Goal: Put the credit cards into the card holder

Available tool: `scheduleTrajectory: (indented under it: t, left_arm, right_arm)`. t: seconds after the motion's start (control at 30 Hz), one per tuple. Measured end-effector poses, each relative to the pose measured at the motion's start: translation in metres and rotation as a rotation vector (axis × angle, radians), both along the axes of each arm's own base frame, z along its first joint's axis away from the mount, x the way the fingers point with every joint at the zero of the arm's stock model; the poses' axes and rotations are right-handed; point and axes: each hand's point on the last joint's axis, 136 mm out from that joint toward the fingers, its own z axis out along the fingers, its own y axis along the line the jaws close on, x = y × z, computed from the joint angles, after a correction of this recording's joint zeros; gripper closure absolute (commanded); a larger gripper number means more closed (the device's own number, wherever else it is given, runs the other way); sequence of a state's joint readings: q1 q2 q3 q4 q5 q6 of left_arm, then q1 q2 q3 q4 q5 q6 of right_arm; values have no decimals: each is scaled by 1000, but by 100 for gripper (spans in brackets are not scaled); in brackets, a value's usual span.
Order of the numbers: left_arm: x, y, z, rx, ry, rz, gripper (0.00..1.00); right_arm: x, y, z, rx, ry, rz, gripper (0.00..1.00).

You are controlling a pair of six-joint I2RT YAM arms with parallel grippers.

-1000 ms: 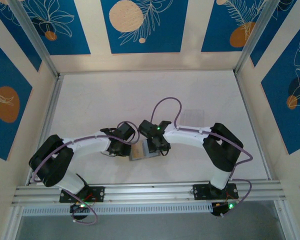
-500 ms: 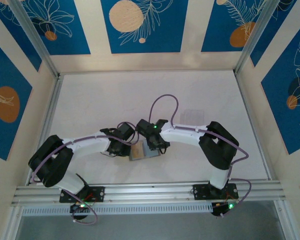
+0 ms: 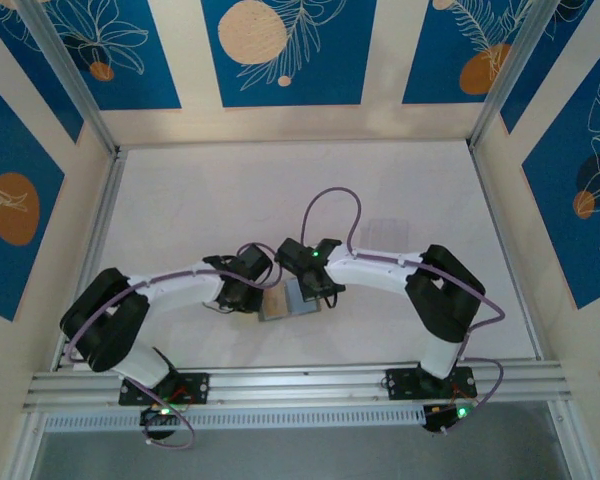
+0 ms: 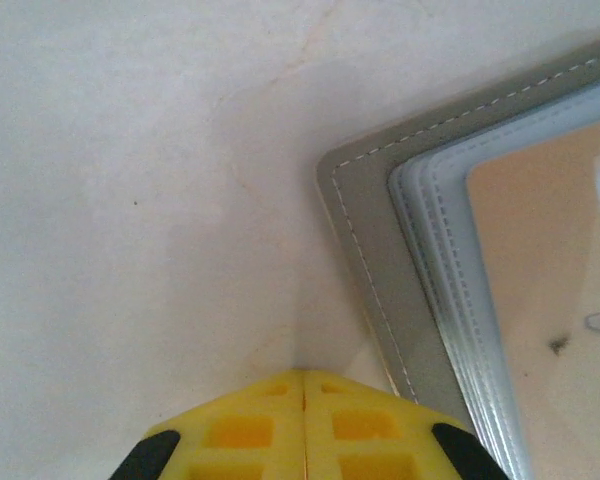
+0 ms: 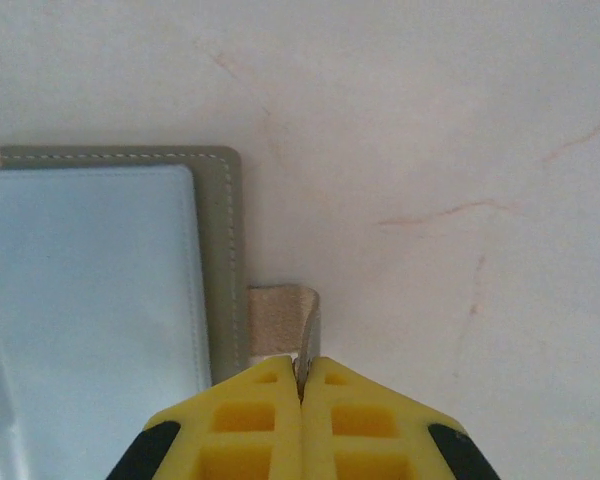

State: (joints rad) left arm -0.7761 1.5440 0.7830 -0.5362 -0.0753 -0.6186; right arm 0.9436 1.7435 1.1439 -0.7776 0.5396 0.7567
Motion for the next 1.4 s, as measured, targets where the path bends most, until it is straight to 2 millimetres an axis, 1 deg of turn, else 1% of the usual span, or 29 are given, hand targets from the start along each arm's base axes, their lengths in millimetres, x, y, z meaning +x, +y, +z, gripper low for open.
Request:
scheduleTrajectory:
  t: [0.17,0.27,0.33,0.4,0.43,0.57,0.7,0.77,0.93,1.1,1.17,1.23,1.3,1.33,1.37,1.4]
  left_arm:
    - [0,-1,-1,48,22,-12,94]
    - [0,-3,-2,77,39,-19,94]
    - [0,-3,-3,89,51,-18,94]
    - [0,-4,-3,93,59,-13,94]
    - [0,-4,-3,93,63,-9,94]
    - [0,-4,-2,87,59,15,94]
    - [0,-2,2,52,25,43,93]
    - [1,-1,3,22,6,58,91]
    - [1,1,5,-70,-33,99,89]
    - [1,6,7,-161,-46,157,89]
    - [0,14,11,-186,-55,189,89]
    - [-1,23,19,-206,-75,217,87]
    - [0,29,29,-225,-101,236,86]
    - [1,31,36,-237,-116,241,86]
    - [2,33,40,-245,-129,244,85]
    - [1,33,44,-250,-135,243,84]
  right_arm:
    - [-2,-17,20,91,-15,-21,100]
    - [0,-19,42,212,-36,-30,100]
    - [3,-14,58,306,-49,-33,100]
    - [7,-6,69,383,-54,-28,100]
    - [8,-1,72,421,-51,-23,100]
    - [7,21,75,536,-9,4,100]
    - [2,56,69,640,54,45,100]
    - [-4,74,62,680,98,64,100]
    - [-22,118,43,764,207,113,100]
    - [-37,150,34,838,283,142,100]
    - [-39,158,30,855,307,145,98]
    - [-38,167,21,867,334,146,91]
    - [-37,171,11,854,356,142,76]
    - [-36,170,8,843,358,142,68]
    - [-37,168,7,830,359,148,62]
    - [-37,166,11,821,353,157,59]
